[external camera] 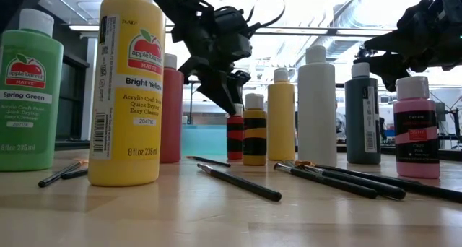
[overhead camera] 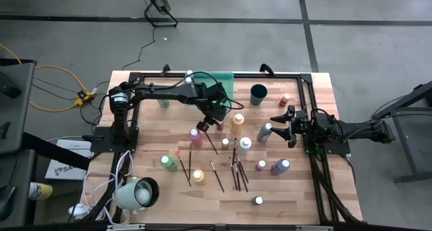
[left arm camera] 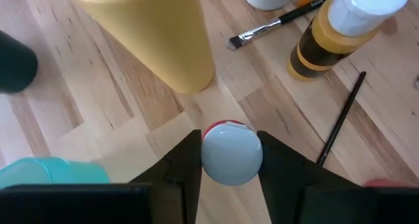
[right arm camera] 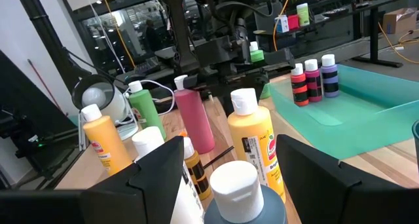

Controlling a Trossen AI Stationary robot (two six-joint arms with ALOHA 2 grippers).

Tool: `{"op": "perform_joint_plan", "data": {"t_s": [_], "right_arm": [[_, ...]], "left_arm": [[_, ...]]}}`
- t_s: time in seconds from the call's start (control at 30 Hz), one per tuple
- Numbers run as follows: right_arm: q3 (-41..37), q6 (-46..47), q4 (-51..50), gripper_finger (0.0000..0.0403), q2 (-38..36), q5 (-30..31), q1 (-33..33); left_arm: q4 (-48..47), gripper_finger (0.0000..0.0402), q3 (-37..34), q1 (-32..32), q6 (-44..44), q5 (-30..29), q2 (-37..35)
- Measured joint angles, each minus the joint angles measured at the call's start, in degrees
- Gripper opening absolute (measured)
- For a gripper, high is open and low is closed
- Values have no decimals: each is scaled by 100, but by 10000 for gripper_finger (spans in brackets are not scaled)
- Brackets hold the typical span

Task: Pick & Place Paint Supplies
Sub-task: Put the red paint bottle into the green bin

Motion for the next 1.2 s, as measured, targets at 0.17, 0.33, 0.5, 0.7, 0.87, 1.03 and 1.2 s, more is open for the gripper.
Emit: {"op": "perform_joint_plan", "data": {"t_s": [0.17,0.33,0.5,0.7,0.87,1.03,1.2], "right_arm": [[1,0,0,237,-1,2,2],[0,0,0,237,0,0,1],[1,0,0,237,2,0,2],[1,0,0,237,1,2,0],[1,0,0,237,0,0,1],[1,0,0,237,0,0,0],[0,0,0,237,-1,0,1]], "left_arm": [[-275,121,-9,132,-235,-275,-360],[-624,126,-8,290,-625,-522,-887],[-1009,121,-4,569,-1058,-910,-1353],[-1349,119,4,1041,-1348,-1402,-1625],[-1406,122,-110,1360,-1650,-1461,-1647],[-1144,123,-505,1565,-1864,-1483,-1649],[-791,123,-920,1647,-1984,-1528,-1647]]}}
